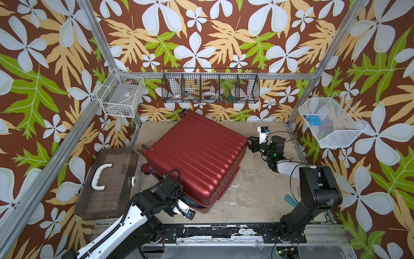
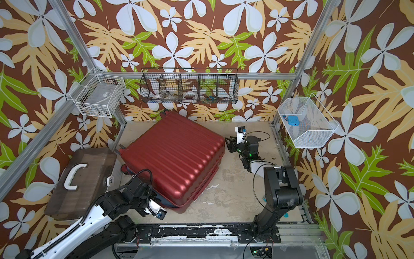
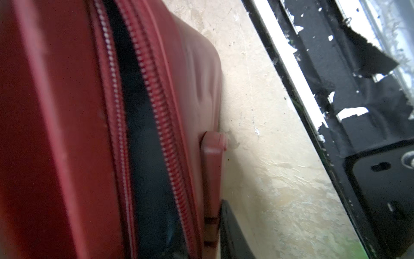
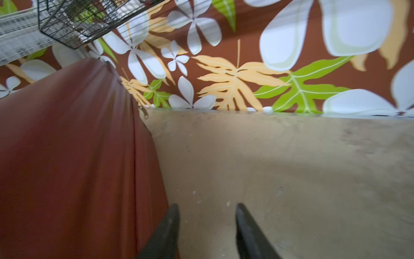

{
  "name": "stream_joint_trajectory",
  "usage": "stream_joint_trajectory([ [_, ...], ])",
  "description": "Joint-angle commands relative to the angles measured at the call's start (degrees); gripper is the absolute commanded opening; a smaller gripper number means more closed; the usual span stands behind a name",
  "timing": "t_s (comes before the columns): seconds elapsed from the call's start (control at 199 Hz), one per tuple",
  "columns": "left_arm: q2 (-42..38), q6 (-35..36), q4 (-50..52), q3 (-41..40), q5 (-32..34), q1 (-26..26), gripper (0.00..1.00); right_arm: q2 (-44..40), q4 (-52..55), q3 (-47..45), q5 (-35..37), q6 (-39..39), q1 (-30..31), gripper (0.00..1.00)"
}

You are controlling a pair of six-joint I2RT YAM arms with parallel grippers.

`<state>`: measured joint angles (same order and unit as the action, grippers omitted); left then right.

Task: Open the suitcase zippers
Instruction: Adjust the suitcase at the center of the board.

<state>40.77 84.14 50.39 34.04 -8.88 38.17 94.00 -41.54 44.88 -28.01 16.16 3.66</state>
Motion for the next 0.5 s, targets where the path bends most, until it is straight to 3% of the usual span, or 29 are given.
stream_joint_trajectory([
  [0.0, 4.4, -6.4, -13.9, 2.6, -2.1, 1.9, 0.0, -5.2, 0.2, -4.7, 8.8, 5.7, -1.5, 0.66],
  [0.276, 16.3, -16.8, -24.3, 5.2, -0.9, 13.3, 0.0, -28.3, 7.9, -20.0, 16.7, 12.6, -4.6, 0.71],
  [0.387, 21.5, -21.9, -32.0, 7.9, 0.1, 18.3, 0.0, -42.0, 21.1, -20.7, 17.1, 9.7, -3.7, 0.73],
  [0.497, 28.7, -26.7, -39.0, 12.6, 2.2, 23.7, 0.0, -52.5, 33.7, -19.1, 20.1, 8.0, 1.4, 0.76],
])
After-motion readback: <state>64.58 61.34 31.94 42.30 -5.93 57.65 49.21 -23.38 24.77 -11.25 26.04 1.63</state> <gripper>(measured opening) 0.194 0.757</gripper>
